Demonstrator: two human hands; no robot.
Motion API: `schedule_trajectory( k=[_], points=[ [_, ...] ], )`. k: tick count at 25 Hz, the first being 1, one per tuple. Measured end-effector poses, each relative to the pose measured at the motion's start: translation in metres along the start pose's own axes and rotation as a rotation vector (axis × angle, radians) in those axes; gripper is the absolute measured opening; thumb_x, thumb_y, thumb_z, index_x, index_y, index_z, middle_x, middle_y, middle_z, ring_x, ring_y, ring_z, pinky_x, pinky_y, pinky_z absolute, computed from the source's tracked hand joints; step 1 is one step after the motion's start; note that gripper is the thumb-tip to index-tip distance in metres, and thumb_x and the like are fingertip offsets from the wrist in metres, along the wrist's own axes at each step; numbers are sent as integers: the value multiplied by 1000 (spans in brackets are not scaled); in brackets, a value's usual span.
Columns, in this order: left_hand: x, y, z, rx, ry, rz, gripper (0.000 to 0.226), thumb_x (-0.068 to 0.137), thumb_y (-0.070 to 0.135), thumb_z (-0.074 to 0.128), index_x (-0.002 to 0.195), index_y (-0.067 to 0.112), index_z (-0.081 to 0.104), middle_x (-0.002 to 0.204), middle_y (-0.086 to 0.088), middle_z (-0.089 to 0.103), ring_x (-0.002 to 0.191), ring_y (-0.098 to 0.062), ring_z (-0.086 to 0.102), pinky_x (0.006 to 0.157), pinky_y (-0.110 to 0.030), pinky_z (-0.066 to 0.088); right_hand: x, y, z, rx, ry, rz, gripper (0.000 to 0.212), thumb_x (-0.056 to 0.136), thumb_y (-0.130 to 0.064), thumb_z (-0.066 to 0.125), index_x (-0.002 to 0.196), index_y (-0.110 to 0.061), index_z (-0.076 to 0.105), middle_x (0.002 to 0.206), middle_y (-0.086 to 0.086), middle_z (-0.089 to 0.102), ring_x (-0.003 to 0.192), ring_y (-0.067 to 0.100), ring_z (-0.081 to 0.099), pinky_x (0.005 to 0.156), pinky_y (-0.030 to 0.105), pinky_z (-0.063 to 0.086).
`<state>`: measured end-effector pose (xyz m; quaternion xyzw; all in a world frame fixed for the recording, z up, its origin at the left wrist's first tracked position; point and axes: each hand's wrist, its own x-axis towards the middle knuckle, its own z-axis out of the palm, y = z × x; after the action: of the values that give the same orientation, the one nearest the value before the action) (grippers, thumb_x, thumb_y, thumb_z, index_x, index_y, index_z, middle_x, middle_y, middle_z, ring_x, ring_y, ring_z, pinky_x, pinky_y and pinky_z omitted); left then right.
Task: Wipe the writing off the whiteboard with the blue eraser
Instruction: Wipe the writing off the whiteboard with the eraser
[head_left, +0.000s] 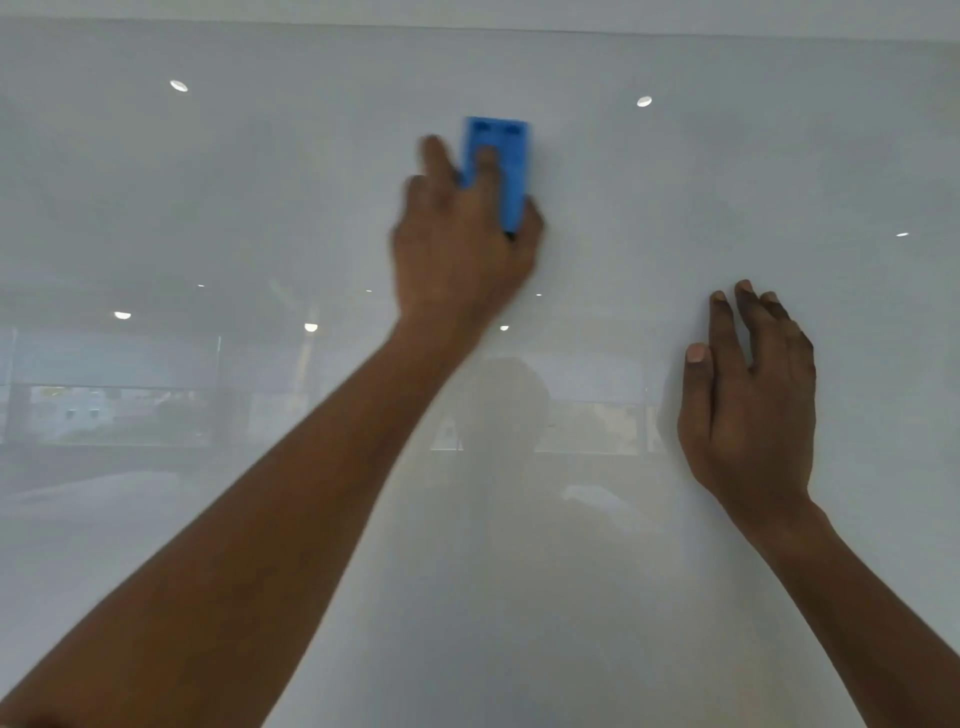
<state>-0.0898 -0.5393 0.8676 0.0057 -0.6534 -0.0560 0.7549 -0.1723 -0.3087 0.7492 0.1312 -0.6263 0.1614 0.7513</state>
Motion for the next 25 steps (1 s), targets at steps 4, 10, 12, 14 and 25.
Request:
schedule_trajectory(
  k=[4, 10, 12, 14, 25],
  points=[
    [-25, 9, 5, -14, -84, 294, 60, 95, 49, 60, 141, 10, 67, 117, -18, 61, 82, -33, 62, 56, -37, 45, 0, 4, -2, 37, -8, -5, 51, 110, -28, 33, 153, -2, 46, 160, 21, 42, 151, 39, 35, 123, 56, 29],
    [-6, -109, -37, 124, 7, -324, 61, 101, 52, 55, 150, 16, 57, 130, -23, 51, 100, -47, 62, 80, -49, 48, 2, 1, -1, 36, -5, -3, 52, 109, -27, 33, 152, -1, 47, 160, 22, 43, 151, 39, 35, 124, 56, 28],
    [1, -120, -37, 105, 79, -386, 61, 101, 51, 53, 147, 10, 59, 130, -23, 51, 95, -41, 58, 80, -42, 43, 1, -1, 0, 14, -4, 5, 52, 110, -28, 33, 152, -1, 47, 160, 22, 42, 152, 39, 35, 124, 56, 28],
    [4, -105, -27, 85, 111, -393, 61, 101, 50, 51, 147, 10, 59, 132, -21, 52, 100, -40, 60, 83, -42, 46, 1, -2, 1, 6, -9, 8, 53, 110, -29, 33, 152, -1, 46, 160, 22, 42, 152, 39, 34, 124, 56, 27],
    [-30, 35, 18, -109, 36, 248, 56, 85, 47, 69, 128, 11, 75, 106, -18, 65, 76, -35, 66, 50, -34, 47, 2, 4, -3, 27, -3, -27, 50, 109, -23, 37, 152, -1, 47, 159, 21, 43, 151, 38, 36, 122, 57, 32]
  ],
)
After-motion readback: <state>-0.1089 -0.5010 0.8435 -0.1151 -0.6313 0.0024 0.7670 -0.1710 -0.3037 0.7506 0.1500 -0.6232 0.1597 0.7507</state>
